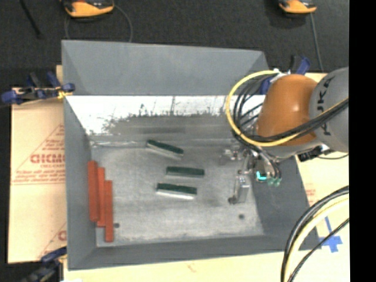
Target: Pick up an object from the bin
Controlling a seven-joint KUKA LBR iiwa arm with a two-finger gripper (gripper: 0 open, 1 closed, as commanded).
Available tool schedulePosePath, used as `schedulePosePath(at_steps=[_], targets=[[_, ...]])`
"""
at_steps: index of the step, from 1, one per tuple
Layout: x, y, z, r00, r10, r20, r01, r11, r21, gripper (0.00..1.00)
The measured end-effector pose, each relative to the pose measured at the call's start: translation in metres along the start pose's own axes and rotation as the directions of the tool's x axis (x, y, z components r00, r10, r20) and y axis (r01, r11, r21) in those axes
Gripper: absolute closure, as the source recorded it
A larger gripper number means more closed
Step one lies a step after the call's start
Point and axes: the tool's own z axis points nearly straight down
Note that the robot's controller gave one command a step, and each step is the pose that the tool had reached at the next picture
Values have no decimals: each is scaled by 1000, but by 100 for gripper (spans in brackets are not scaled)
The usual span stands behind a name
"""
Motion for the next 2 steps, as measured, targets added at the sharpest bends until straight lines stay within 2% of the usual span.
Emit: schedulePosePath(at_steps=[1,2], targets=[[-48,82,62,1000,31,2,-31,1000,-6,0],[-49,76,57,999,35,6,-35,999,-3,100]])
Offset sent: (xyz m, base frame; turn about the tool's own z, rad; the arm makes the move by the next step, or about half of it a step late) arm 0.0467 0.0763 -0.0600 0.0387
